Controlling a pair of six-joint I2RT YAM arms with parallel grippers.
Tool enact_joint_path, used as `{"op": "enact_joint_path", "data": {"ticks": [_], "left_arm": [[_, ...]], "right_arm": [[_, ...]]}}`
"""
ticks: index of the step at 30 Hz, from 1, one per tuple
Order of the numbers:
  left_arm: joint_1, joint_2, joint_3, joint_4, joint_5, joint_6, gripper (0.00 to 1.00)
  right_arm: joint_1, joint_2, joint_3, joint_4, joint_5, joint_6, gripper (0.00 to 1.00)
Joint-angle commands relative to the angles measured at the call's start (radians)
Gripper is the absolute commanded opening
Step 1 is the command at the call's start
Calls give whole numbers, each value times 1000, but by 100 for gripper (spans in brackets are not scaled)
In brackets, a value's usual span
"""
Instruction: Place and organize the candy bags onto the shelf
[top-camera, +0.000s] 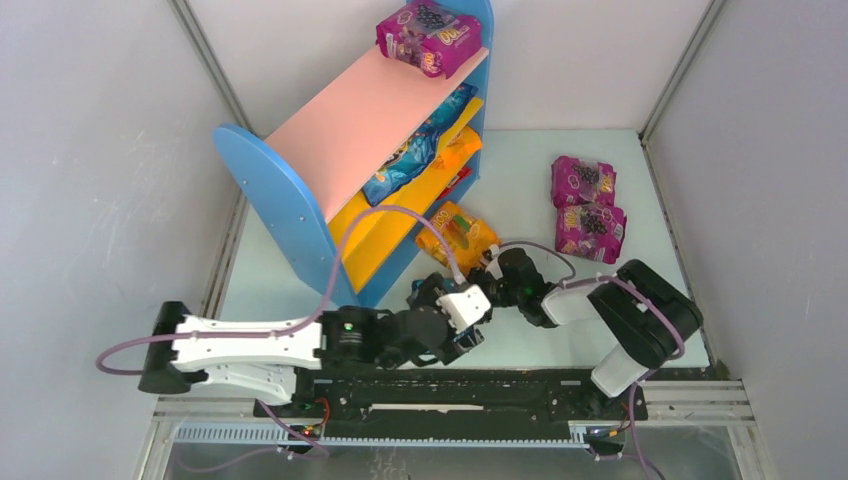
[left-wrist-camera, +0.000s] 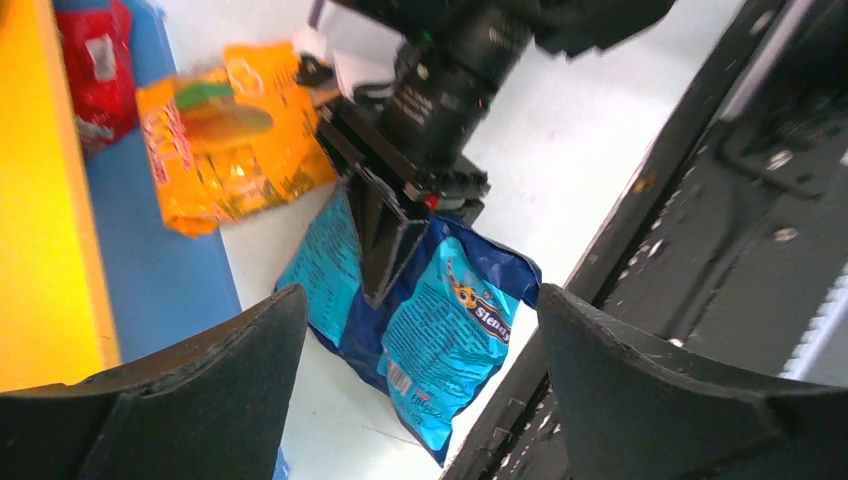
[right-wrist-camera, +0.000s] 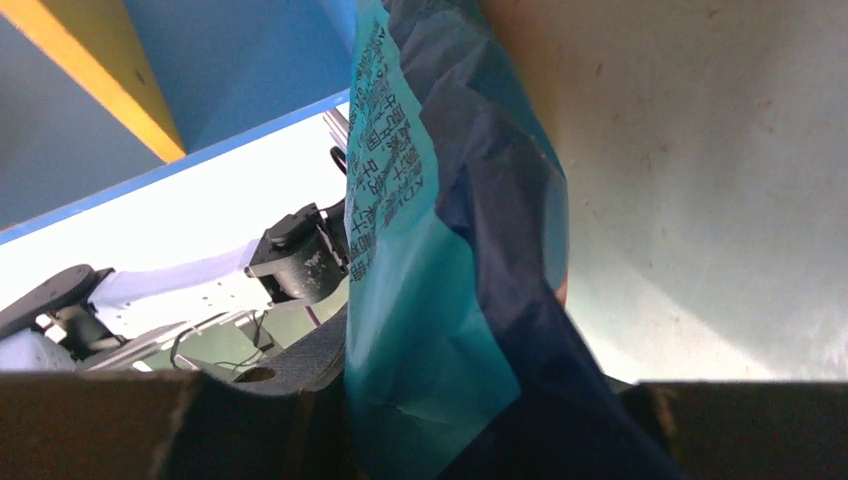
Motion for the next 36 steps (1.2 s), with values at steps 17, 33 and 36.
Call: {"op": "enact_joint_path", "data": {"ticks": [17,33,36], "left_arm": [[-2,-264,562,-9,-262,360,95],[-3,-329,512,149,-445,532,95],[-2,-345,489,164,-448,537,95]], "right_arm": [[-49,-599,224,-243,-28,-120,18],[12,-401,515,9,115,159,14],[23,-360,551,26,157,187,14]]}}
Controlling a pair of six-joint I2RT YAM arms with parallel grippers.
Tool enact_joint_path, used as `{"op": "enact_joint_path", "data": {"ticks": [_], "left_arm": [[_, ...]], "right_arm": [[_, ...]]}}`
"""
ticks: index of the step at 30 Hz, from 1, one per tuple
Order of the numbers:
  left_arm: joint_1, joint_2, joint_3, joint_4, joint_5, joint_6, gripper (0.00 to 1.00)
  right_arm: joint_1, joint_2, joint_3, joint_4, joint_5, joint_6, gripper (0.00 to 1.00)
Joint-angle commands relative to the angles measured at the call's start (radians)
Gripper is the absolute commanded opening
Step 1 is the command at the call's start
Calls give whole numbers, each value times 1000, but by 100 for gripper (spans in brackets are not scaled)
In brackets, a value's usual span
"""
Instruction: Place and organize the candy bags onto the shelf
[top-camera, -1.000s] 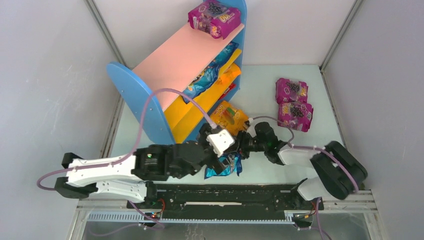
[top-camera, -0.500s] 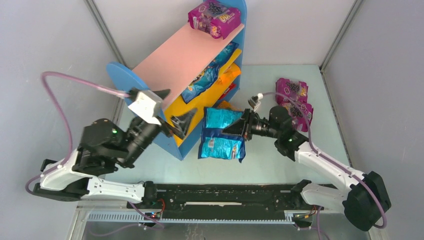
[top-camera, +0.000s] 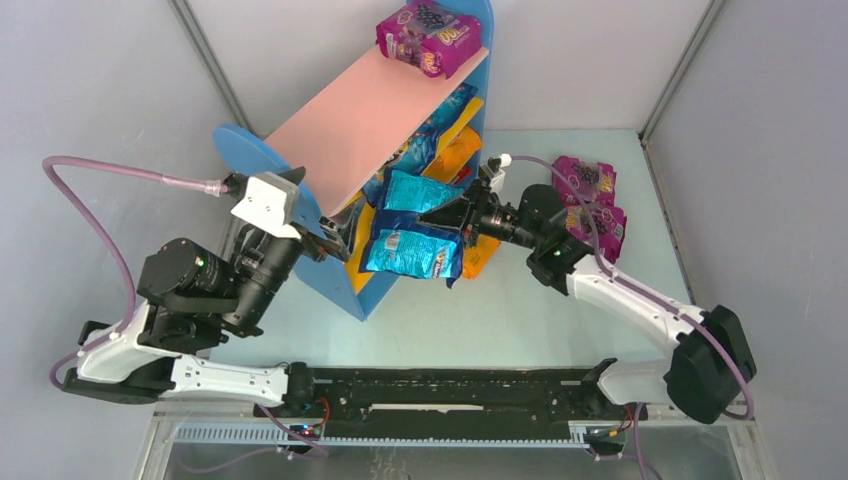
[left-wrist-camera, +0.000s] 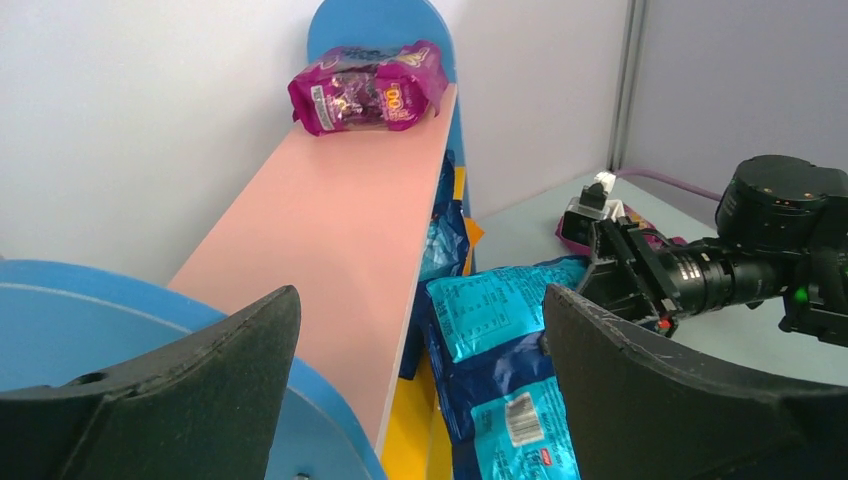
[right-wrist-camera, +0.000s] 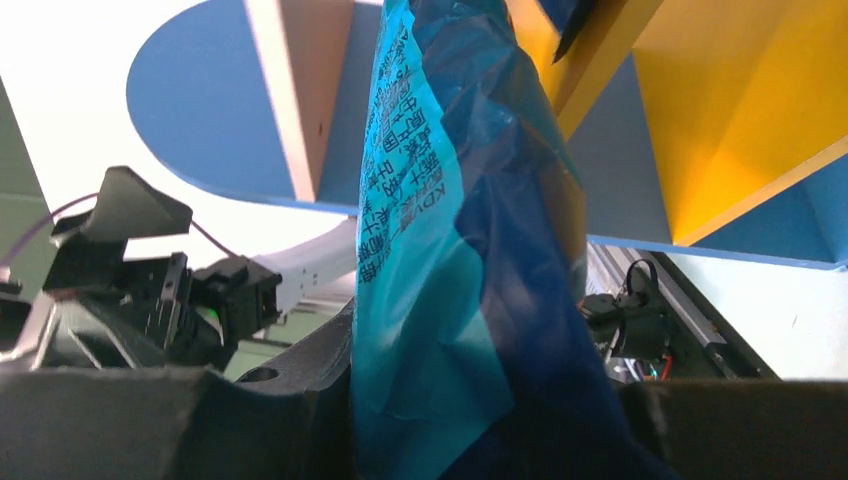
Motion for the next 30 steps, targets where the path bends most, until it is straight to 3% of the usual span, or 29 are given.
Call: {"op": "enact_joint_path", "data": {"ticks": [1,10,30], "left_arm": [[-2,-28,-29,62,-29,40,95],[-3,-82,-80,81,-18,27,95],[39,-178,-122,93,3,-10,94]], "right_arm": [[21,30,111,197,90,118,14],[57,105,179,266,172,163,15],[189,300,389,266,426,61,17]]}}
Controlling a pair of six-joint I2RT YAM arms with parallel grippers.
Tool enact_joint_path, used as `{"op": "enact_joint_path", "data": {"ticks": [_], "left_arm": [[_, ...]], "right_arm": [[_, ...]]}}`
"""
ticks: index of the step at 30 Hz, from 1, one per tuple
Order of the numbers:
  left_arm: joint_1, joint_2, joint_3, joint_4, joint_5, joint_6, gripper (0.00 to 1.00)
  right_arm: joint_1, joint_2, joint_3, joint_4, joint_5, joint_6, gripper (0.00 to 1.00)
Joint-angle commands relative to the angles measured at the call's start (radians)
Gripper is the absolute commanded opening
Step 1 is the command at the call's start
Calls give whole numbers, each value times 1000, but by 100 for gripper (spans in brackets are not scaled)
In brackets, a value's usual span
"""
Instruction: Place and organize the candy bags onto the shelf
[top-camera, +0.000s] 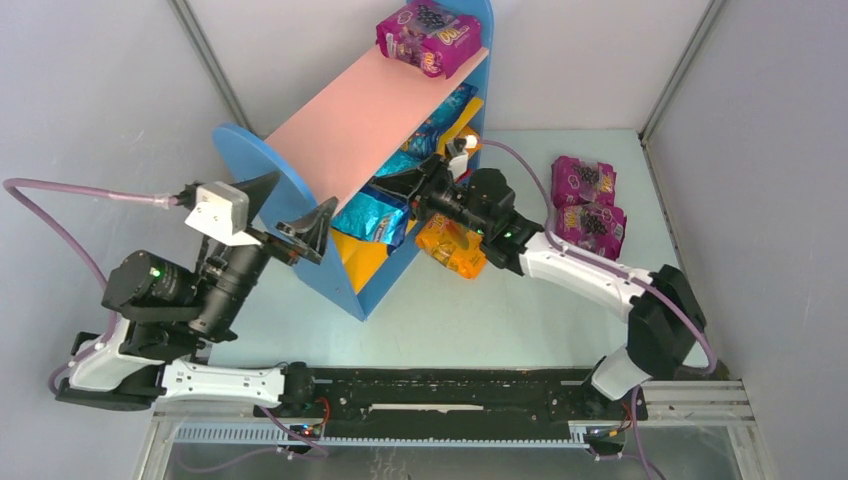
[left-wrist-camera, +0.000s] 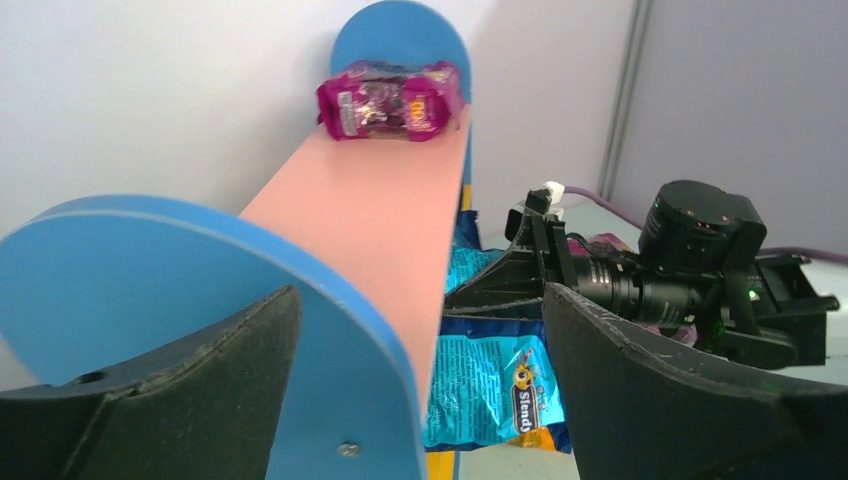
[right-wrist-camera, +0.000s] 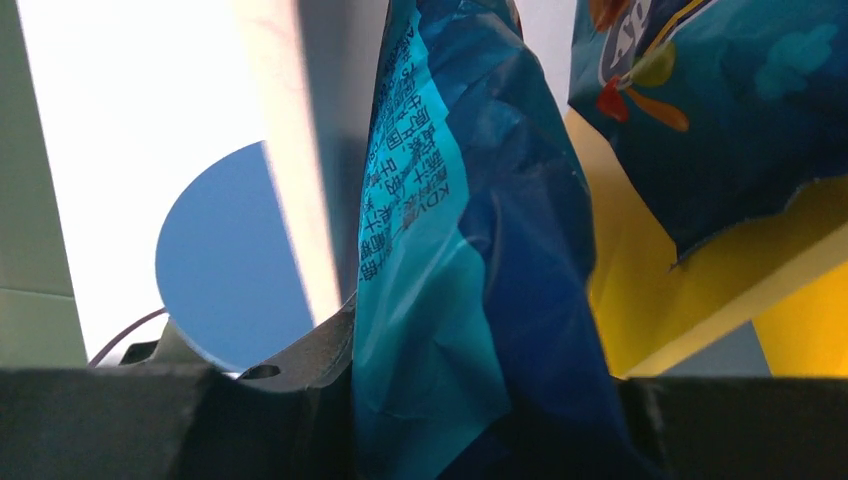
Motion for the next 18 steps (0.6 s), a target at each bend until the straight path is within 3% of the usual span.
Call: {"op": "enact_joint_path", "data": {"ticks": [1,11,18], "left_arm": [[24,-41,-13,14,-29,-24,95],[29,-52,-22,-9,-5,-48,95],[31,-75,-27,-20,-1,-61,95]], "right_arm": [[48,41,121,213,99,-23,17],[111,134,167,310,239,-103,17],[116,152,204,276,276,-157,18]]}}
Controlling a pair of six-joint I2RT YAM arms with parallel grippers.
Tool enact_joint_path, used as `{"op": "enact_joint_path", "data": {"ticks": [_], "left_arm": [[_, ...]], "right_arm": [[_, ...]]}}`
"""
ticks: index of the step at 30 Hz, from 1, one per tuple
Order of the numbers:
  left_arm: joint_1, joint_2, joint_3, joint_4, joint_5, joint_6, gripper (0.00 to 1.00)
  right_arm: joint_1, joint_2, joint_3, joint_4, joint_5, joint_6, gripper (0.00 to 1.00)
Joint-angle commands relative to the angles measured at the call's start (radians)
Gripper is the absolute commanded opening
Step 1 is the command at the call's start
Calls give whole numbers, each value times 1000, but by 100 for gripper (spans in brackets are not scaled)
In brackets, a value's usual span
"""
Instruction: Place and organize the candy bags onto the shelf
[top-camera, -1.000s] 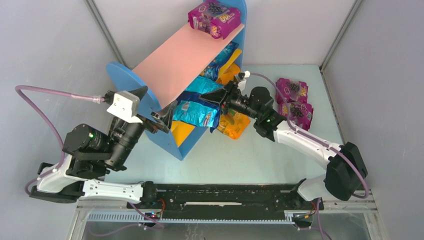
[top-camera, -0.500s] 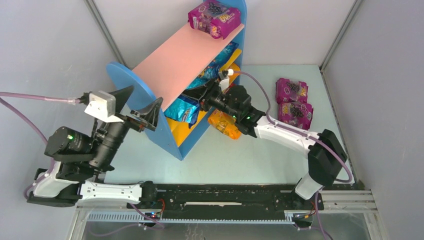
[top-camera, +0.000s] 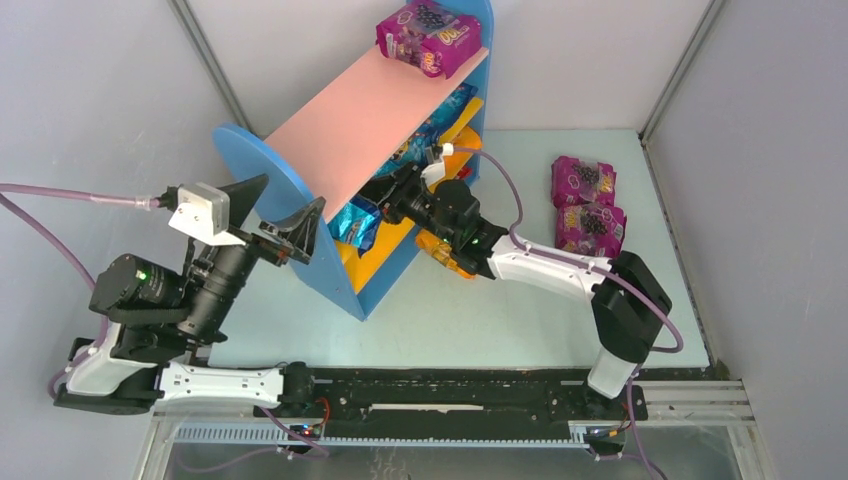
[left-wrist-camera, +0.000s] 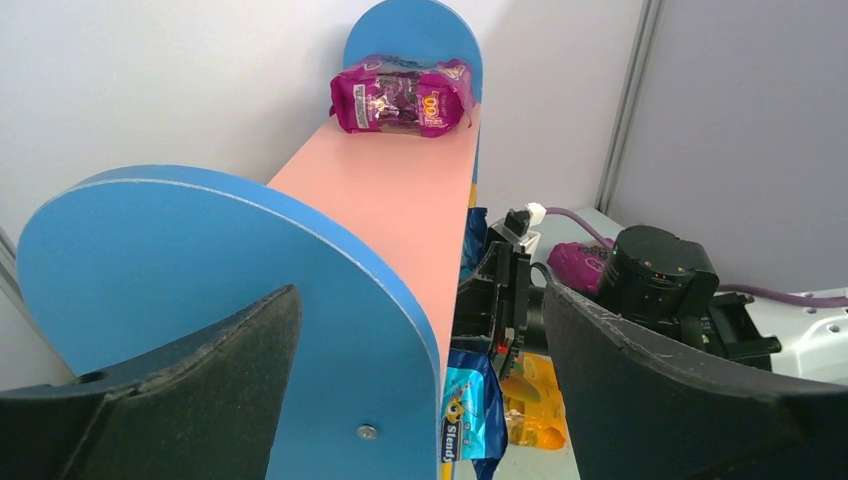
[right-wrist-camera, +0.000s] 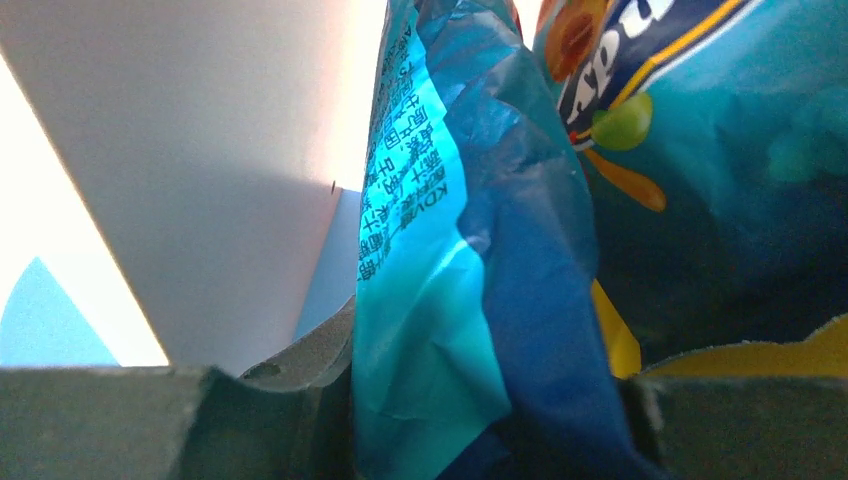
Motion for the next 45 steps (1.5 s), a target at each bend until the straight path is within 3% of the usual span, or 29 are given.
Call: {"op": "enact_joint_path", "data": {"ticks": [1,8,20,27,30,39,45], "left_arm": [[6,-23,-7,-4,15,-32,95],[15,-44,12,-34,9,-35,95],[23,-40,66,-106,-55,-15,95],[59,-43,59,-115,1,-55,95],[74,-49,56,-118,31,-72,95],[84,-47,51,-117,48,-83,95],[86,-40,47,-117,56,-87,95]], "right_arm": [[10,-28,116,191,58,-49,18],[23,39,166,271,57,-105,18],[58,100,237,245,41,-197,25],[87,25,210,97,78,-264,58],[106,-14,190,17,111,-289,66],[118,-114,118,-166,169,-260,78],[126,-202,42,-274,158,-232,80]]}}
